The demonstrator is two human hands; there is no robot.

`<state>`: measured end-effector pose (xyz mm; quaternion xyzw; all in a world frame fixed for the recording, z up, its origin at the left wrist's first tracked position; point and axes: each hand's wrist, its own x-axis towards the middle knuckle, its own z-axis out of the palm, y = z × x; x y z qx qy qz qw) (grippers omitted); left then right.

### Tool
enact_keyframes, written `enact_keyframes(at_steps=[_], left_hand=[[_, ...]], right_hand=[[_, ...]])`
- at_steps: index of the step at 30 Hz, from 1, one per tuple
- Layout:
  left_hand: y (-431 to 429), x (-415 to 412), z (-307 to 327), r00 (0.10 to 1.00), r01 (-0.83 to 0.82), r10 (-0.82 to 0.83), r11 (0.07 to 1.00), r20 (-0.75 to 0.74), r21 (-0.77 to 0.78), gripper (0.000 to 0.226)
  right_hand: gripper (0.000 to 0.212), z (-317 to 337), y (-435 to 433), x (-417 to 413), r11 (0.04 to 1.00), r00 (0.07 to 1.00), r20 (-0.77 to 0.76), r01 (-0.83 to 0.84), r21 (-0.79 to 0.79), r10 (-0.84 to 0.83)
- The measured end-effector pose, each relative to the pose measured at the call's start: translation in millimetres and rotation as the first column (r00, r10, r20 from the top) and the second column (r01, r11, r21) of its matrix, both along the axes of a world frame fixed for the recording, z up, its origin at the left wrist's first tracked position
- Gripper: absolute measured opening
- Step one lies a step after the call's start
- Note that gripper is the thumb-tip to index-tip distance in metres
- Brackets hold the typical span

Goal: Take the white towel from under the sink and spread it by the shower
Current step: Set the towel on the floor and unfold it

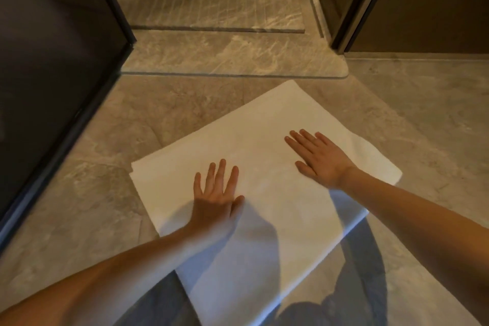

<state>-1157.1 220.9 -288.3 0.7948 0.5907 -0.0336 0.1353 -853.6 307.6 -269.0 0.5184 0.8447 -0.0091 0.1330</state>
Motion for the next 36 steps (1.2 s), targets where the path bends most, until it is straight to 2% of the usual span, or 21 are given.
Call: enact_keyframes(at_steps=[2,3,4,6,7,10,13,18,23,27,30,34,36], left_hand=[[-8,17,10,0.995,-0.063,0.056,0.994,-0.081,-0.092,0.072],[-3,22,19,0.993,-0.068,0.057,0.992,-0.099,-0.107,0.07],[8,25,29,0.994,-0.03,0.022,0.997,-0.108,-0.073,0.062],[38,20,41,0.986,0.156,-0.15,0.984,-0.078,0.086,0.047],[53,15,43,0.965,0.261,-0.257,0.958,-0.043,0.12,0.048],[85,4,34,0.879,0.473,-0.476,0.877,0.021,0.083,0.052],[91,1,9,0.86,0.508,-0.51,0.859,0.0,0.067,0.054],[80,0,-10,0.926,0.373,-0.377,0.916,0.004,0.146,0.054],[36,-3,-15,0.976,0.158,-0.185,0.965,0.112,0.21,0.057],[5,-3,-18,0.995,0.055,-0.069,0.983,0.076,0.177,0.065],[5,-12,-17,0.996,0.041,-0.055,0.983,0.074,0.178,0.067],[16,-27,-17,0.997,0.061,-0.069,0.985,0.04,0.16,0.066],[23,-31,-16,0.998,0.065,-0.065,0.988,-0.001,0.138,0.067]], right_hand=[[0.062,10,3,-15,0.999,0.999,0.014,0.045,-0.005,-0.045],[0.062,15,-4,-25,0.994,0.993,-0.043,0.113,-0.002,-0.113],[0.062,18,-16,-36,0.975,0.96,-0.169,0.224,-0.01,-0.222],[0.063,19,-56,-58,0.902,0.823,-0.385,0.425,-0.071,-0.418],[0.065,16,-79,-69,0.876,0.787,-0.401,0.475,-0.088,-0.468],[0.077,2,-127,-88,0.845,0.805,-0.258,0.517,-0.135,-0.534],[0.08,-13,-140,-87,0.871,0.859,-0.144,0.479,-0.113,-0.491],[0.079,-22,-127,-61,0.937,0.925,-0.152,0.339,-0.086,-0.349],[0.075,-20,-87,-29,0.995,0.977,-0.204,0.042,-0.086,-0.058],[0.073,-11,-52,-16,0.985,0.973,-0.185,-0.152,-0.084,0.134],[0.071,-4,-44,-27,0.99,0.982,-0.144,-0.128,-0.065,0.118],[0.068,-10,-72,-64,0.996,0.962,-0.261,0.065,-0.055,-0.077],[0.066,-16,-82,-80,0.993,0.951,-0.288,0.097,-0.066,-0.112]])
